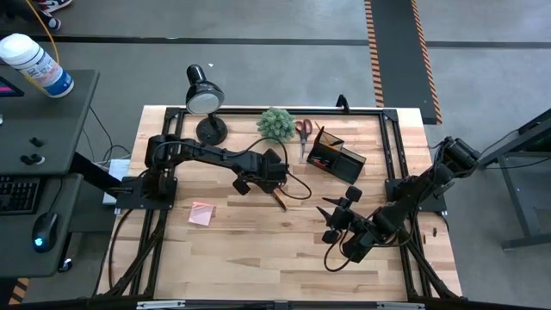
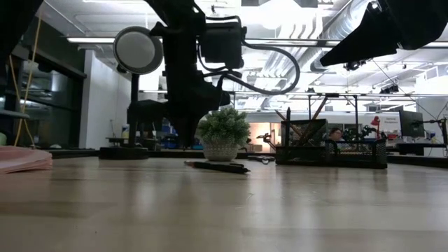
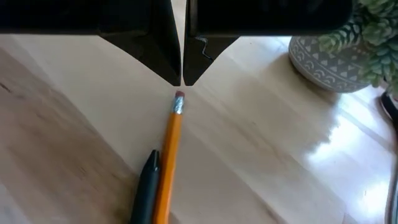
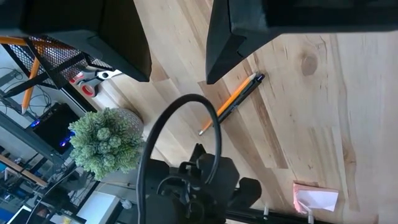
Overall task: Pick and place office supplies into organizer
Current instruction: Put the orange pencil into the black desk organizer
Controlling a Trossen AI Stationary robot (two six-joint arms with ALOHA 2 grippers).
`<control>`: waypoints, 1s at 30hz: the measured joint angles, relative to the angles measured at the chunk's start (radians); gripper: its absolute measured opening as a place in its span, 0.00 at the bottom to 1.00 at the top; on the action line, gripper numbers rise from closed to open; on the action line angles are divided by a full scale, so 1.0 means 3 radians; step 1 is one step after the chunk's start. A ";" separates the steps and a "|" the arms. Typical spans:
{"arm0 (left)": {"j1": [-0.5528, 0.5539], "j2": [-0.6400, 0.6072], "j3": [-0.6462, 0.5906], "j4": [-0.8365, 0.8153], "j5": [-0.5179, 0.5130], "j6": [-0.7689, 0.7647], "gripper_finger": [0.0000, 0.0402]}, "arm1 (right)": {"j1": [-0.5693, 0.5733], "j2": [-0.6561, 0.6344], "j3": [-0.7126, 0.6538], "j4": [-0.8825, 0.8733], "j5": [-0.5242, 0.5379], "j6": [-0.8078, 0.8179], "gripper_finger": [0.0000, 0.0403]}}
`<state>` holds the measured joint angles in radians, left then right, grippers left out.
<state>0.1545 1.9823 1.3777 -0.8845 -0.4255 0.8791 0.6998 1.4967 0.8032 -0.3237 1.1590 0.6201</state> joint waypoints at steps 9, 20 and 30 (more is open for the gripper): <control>-0.0013 0.0000 -0.0001 -0.0008 0.0023 0.0108 0.02 | 0.0000 0.0000 0.0000 0.0000 0.0000 0.0000 0.36; -0.0019 0.0196 0.0091 -0.0138 -0.0039 -0.0041 0.06 | 0.0000 0.0000 0.0000 0.0019 0.0008 0.0000 0.36; -0.0012 0.0223 0.0184 -0.0097 -0.0059 -0.0144 0.28 | 0.0000 0.0000 -0.0001 0.0057 -0.0016 -0.0061 0.36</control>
<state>0.1509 2.0491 1.4330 -0.9134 -0.4431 0.8360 0.6998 1.4967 0.8028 -0.3066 1.1542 0.6018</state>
